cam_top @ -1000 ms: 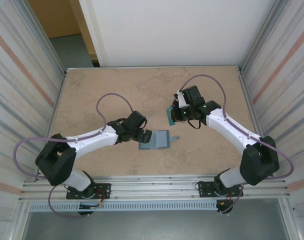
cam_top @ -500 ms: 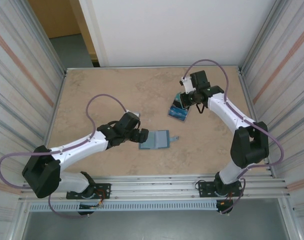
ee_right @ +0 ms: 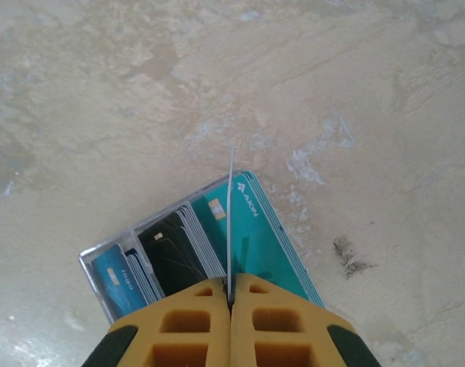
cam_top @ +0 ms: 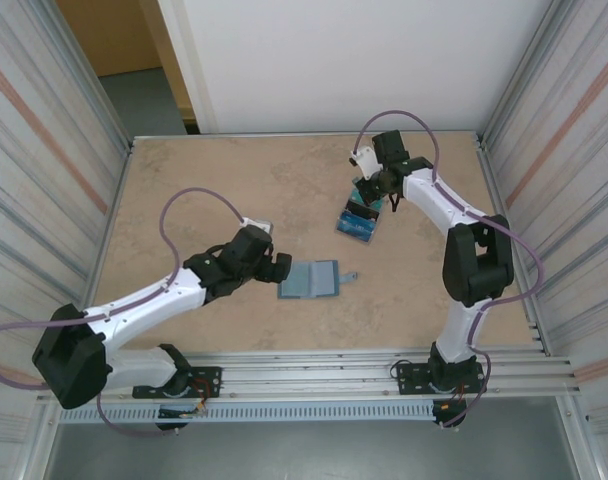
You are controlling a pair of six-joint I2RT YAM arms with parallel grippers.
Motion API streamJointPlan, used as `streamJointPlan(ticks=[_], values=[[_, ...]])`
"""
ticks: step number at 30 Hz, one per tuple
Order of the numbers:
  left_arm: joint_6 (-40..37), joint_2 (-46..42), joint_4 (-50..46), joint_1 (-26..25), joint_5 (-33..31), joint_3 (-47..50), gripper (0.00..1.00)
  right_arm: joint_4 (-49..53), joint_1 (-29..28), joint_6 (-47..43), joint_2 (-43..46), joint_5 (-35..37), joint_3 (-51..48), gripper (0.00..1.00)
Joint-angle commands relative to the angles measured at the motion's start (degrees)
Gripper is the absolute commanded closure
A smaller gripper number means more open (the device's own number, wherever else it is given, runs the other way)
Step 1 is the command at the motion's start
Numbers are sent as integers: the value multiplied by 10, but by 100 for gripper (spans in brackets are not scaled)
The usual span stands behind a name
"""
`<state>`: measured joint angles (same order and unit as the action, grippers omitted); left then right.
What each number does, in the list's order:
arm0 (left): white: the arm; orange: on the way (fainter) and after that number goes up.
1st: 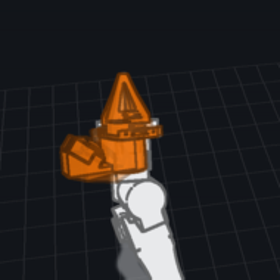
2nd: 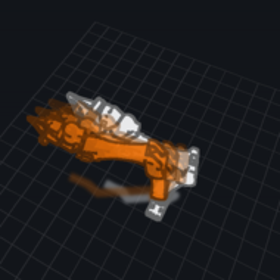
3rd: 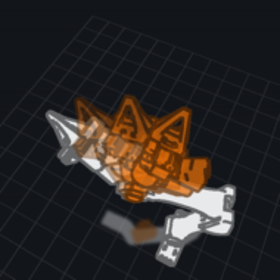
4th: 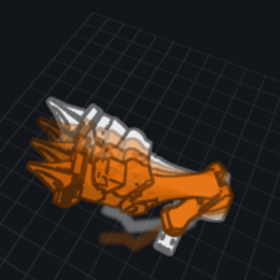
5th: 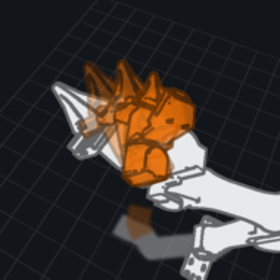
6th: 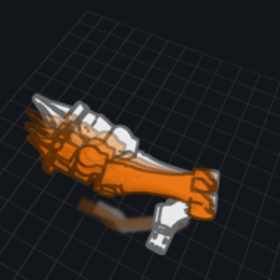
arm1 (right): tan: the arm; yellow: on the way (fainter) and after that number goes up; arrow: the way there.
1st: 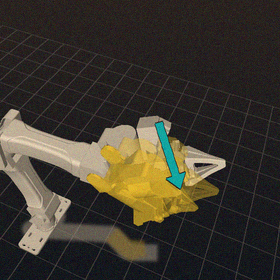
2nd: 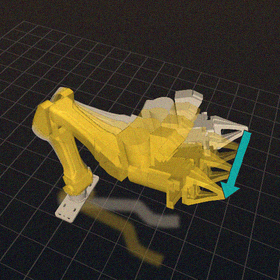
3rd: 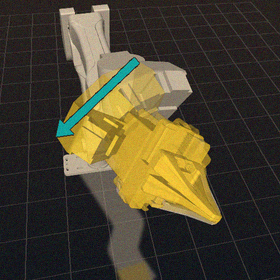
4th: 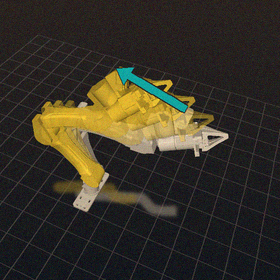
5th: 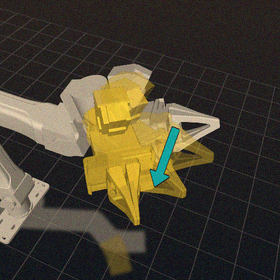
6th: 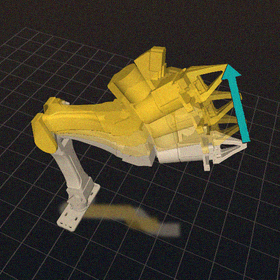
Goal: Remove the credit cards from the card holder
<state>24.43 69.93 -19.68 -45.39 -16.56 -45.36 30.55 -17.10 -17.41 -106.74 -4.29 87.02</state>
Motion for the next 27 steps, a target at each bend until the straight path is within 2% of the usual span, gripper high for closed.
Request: streamJointPlan(ticks=[1,27], values=[[5,-21,2,2,-25,9,1,14,8,-40,-10,-1,26,100],[10,-33,-8,16,-18,3,1,45,19,-88,-49,-19,22,100]])
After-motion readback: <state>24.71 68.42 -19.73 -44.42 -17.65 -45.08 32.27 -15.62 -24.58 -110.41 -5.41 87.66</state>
